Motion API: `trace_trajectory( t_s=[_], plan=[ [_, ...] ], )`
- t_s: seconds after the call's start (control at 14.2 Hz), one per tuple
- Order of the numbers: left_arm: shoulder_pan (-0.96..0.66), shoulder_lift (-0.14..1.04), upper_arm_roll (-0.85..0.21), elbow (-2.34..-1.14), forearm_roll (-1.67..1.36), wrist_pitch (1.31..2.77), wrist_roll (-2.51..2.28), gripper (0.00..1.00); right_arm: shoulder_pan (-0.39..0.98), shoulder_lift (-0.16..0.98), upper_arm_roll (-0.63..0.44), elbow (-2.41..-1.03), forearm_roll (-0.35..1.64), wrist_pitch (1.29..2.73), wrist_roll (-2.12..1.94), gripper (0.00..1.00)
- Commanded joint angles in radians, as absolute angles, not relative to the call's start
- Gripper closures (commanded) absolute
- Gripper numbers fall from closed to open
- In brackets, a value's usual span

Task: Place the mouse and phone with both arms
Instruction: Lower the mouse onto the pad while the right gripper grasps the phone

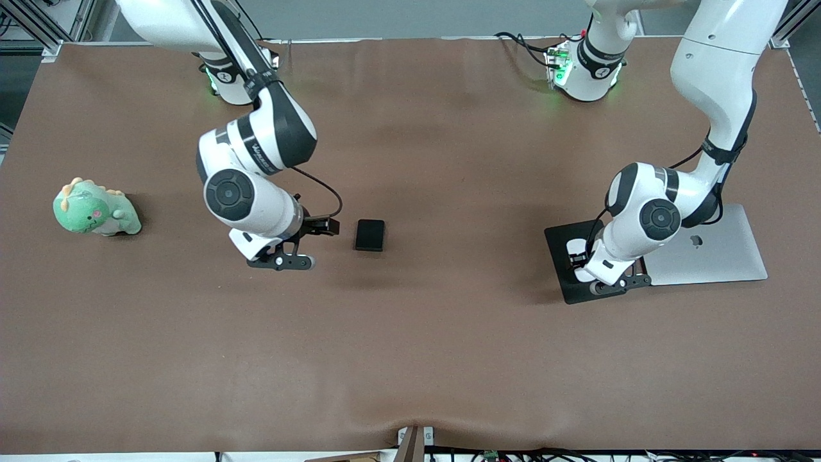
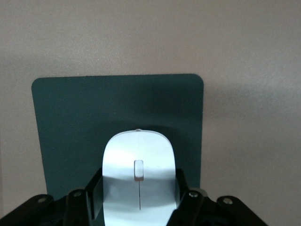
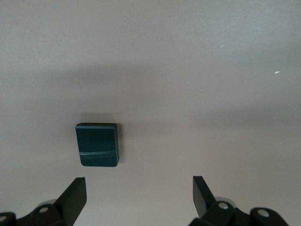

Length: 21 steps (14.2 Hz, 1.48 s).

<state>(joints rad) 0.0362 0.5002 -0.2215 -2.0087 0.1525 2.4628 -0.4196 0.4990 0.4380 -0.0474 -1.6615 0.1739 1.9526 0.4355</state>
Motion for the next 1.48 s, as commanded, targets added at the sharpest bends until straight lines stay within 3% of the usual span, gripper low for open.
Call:
trace_trajectory(
  t_s=[0.0, 0.49, 0.77, 0.85, 0.92, 1.06, 1.41],
  plan=[
    [0.063, 0.491, -0.233, -2.036, 0.175, 2.488, -0.391, 0.93, 0.543, 0.471, -0.057, -1.678, 0.181, 2.014, 0.456, 0.00],
    [0.063, 0.520, -0.230, -2.049, 0.178, 2.531, -0.382, 0.89, 0.630, 0.604, -0.057, -1.684, 0.176, 2.209, 0.529, 0.00],
    [0.075, 0.525, -0.230, -2.048, 0.202, 2.531, -0.382, 0.79, 0.669, 0.646, -0.057, -1.684, 0.170, 2.266, 0.580, 0.00],
    [0.075, 0.525, -0.230, -2.048, 0.210, 2.531, -0.382, 0.70, 0.670, 0.646, -0.057, -1.687, 0.170, 2.266, 0.580, 0.00],
    [0.077, 0.528, -0.230, -2.045, 0.210, 2.531, -0.382, 0.52, 0.672, 0.646, -0.057, -1.698, 0.170, 2.273, 0.581, 0.00],
    [0.077, 0.528, -0.230, -2.042, 0.210, 2.531, -0.383, 0.00, 0.679, 0.652, -0.057, -1.729, 0.170, 2.334, 0.581, 0.00],
    [0.072, 0.474, -0.235, -1.993, 0.210, 2.493, -0.393, 0.00, 0.696, 0.667, -0.057, -1.741, 0.170, 2.364, 0.603, 0.00]
  ],
)
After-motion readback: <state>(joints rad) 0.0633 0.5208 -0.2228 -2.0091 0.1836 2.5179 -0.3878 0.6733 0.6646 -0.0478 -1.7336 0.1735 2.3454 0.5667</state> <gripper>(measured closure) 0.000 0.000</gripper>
